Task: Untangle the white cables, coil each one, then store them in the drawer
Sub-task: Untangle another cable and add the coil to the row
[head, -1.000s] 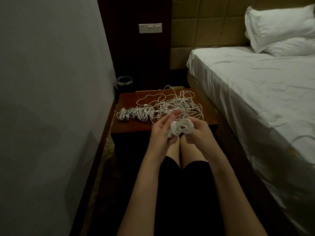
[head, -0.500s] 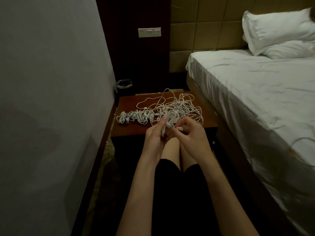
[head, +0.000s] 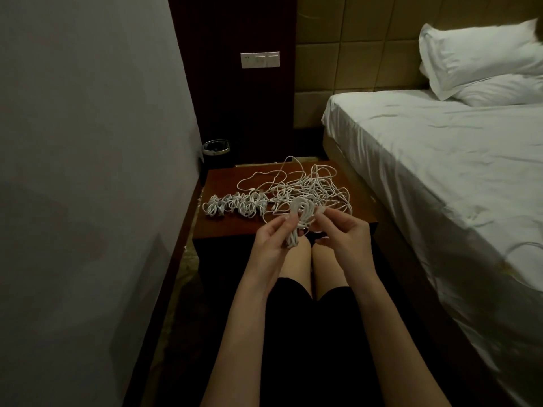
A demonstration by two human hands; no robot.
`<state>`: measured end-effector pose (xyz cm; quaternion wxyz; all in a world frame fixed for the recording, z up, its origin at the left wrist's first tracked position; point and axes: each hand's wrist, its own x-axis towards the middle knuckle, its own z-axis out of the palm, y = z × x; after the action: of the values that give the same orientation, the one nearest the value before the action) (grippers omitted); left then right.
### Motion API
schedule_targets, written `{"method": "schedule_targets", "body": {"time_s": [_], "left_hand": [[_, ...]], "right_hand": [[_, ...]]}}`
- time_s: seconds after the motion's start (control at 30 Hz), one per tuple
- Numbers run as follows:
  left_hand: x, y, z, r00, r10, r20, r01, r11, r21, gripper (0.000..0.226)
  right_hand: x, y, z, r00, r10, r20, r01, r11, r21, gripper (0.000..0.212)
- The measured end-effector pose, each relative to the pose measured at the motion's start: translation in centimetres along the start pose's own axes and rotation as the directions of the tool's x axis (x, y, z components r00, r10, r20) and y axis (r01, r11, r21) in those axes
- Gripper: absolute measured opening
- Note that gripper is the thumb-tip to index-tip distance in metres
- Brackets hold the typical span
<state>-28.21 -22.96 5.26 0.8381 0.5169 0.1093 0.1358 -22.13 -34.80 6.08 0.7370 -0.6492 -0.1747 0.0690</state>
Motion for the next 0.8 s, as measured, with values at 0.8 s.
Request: {"method": "schedule_targets", "body": {"time_s": [0.8], "left_hand": [[-0.1,0.1,2.2,0.998,-0.064,-0.013,0.065,0.992,0.111,0.016]], "right_hand": [[0.2,-0.7,-0.8,0.983,0.030,0.183,-0.053,0.991,0.123,0.015]]}}
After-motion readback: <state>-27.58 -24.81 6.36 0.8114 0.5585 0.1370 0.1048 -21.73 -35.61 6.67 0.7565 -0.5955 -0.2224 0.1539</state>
